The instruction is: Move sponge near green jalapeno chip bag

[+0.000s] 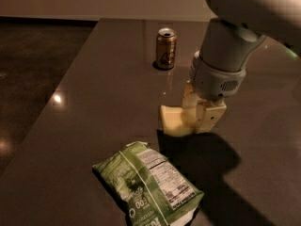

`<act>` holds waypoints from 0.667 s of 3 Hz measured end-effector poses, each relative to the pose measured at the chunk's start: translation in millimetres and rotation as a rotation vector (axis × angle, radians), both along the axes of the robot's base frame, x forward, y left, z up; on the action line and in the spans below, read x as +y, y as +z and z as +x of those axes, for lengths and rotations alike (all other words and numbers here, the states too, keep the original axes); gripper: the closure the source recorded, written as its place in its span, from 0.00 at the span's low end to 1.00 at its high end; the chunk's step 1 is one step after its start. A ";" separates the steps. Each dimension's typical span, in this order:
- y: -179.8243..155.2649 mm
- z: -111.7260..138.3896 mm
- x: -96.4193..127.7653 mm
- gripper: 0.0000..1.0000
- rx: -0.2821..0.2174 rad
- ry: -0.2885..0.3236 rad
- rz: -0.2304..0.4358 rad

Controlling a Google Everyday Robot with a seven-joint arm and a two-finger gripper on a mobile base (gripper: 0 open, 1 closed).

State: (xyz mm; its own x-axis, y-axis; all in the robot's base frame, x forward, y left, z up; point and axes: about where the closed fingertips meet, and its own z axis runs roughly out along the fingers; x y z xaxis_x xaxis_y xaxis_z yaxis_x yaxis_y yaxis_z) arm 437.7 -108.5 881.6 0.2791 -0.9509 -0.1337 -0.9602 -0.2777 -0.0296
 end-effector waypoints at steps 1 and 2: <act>-4.0 -13.1 16.2 0.58 0.025 0.117 0.031; -3.9 -9.8 18.1 0.28 0.009 0.111 0.036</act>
Offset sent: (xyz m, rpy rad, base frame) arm -0.0125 0.0146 -0.0038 0.0271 0.0256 0.1045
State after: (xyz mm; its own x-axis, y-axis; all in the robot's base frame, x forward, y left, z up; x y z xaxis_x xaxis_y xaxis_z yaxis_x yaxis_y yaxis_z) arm 427.9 -90.4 877.7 0.3813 -0.9086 -0.1702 -0.9238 -0.3816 -0.0325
